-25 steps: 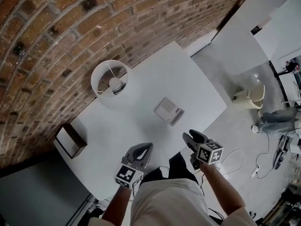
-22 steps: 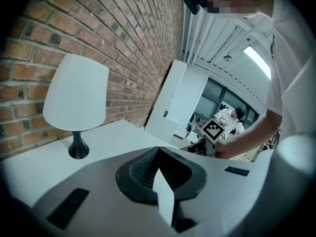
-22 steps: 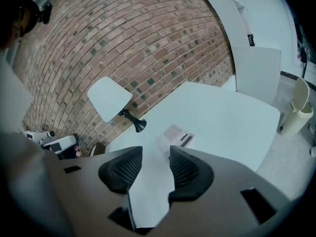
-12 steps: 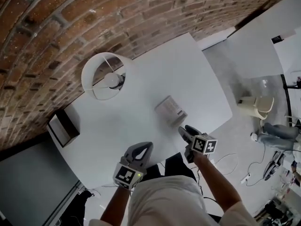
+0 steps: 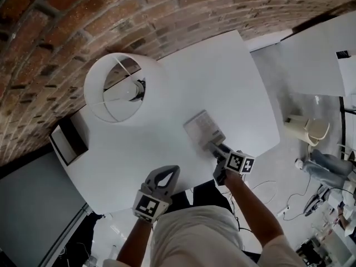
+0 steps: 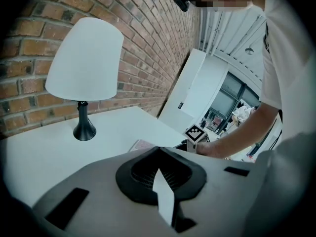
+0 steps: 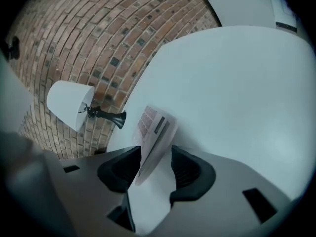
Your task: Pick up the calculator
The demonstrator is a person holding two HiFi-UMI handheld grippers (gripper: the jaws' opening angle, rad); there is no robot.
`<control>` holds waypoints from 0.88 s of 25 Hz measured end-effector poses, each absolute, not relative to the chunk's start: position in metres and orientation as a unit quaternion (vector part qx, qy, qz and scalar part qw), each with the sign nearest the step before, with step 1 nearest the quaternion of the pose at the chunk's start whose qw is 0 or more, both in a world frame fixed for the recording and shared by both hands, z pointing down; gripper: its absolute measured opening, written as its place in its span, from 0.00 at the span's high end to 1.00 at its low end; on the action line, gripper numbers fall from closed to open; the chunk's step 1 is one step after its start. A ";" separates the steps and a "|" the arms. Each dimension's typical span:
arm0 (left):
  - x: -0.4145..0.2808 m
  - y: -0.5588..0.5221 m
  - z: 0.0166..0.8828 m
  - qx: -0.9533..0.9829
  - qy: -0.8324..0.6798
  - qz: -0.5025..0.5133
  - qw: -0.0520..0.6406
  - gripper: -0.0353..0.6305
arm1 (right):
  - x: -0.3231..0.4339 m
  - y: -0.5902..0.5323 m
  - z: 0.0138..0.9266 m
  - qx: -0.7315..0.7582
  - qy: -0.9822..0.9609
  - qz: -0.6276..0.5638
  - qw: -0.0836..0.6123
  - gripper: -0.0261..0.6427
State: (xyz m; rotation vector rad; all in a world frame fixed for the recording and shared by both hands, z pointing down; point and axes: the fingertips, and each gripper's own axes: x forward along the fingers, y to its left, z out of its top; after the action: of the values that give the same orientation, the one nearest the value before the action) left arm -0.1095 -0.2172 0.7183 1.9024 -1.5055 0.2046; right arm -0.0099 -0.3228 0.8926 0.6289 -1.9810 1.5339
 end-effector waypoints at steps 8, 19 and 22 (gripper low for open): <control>-0.106 -0.213 0.732 0.714 -0.591 0.085 0.365 0.93 | -0.026 -0.333 0.903 0.221 -0.705 0.639 0.213 0.67; -0.095 -0.211 0.727 0.698 -0.607 0.087 0.370 0.93 | -0.024 -0.338 0.901 0.184 -0.676 0.695 0.162 0.80; -0.092 -0.213 0.719 0.693 -0.616 0.081 0.366 0.93 | -0.029 -0.340 0.887 0.166 -0.684 0.692 0.158 0.80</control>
State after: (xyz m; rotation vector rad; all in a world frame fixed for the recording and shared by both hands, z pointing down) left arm -0.0925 -0.2128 0.7194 1.7815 -1.5836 0.2075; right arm -0.0292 -0.3399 0.8870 0.4753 -1.9556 1.9801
